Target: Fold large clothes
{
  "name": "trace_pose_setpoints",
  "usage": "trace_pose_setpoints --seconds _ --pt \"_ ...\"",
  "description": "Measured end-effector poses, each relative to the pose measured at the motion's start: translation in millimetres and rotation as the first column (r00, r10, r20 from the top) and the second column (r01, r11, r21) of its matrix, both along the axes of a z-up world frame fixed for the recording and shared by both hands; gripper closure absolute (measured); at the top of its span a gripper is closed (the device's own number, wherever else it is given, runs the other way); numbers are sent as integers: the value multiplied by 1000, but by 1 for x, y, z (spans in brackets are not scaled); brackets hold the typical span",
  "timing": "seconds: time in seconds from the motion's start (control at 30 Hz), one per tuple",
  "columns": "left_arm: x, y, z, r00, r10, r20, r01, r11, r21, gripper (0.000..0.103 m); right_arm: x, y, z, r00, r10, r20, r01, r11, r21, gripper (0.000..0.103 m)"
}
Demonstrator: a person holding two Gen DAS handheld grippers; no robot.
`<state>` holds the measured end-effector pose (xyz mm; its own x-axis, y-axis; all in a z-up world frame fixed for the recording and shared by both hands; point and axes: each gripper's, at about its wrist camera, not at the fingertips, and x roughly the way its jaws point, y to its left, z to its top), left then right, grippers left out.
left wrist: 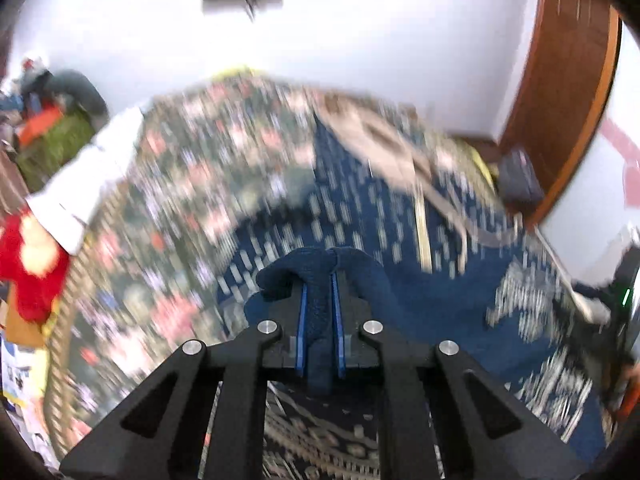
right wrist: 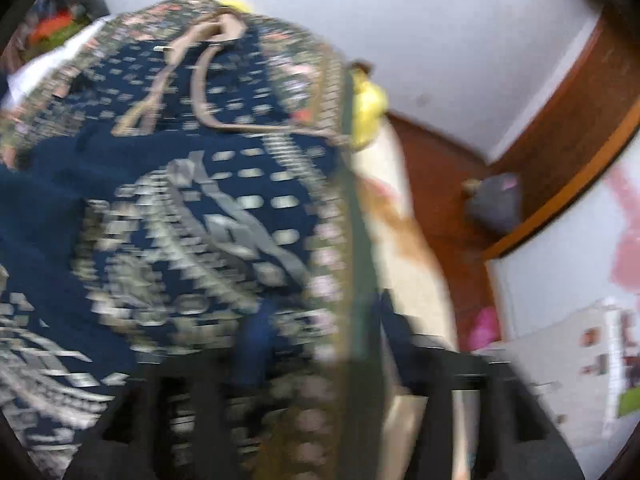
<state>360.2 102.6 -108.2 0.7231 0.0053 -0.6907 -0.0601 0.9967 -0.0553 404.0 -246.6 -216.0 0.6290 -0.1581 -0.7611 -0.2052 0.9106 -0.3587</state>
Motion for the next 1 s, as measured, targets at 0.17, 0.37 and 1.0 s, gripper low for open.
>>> trace_pose_setpoints --seconds 0.17,0.37,1.0 --pt "-1 27 19 995 86 53 -84 996 -31 92 7 -28 4 999 -21 -48 29 986 166 24" --pt "2 53 -33 988 132 -84 -137 989 -58 92 11 -19 45 999 34 25 -40 959 279 24" --pt "-11 52 -7 988 145 45 -141 987 -70 93 56 32 5 985 -55 161 57 998 -6 1"
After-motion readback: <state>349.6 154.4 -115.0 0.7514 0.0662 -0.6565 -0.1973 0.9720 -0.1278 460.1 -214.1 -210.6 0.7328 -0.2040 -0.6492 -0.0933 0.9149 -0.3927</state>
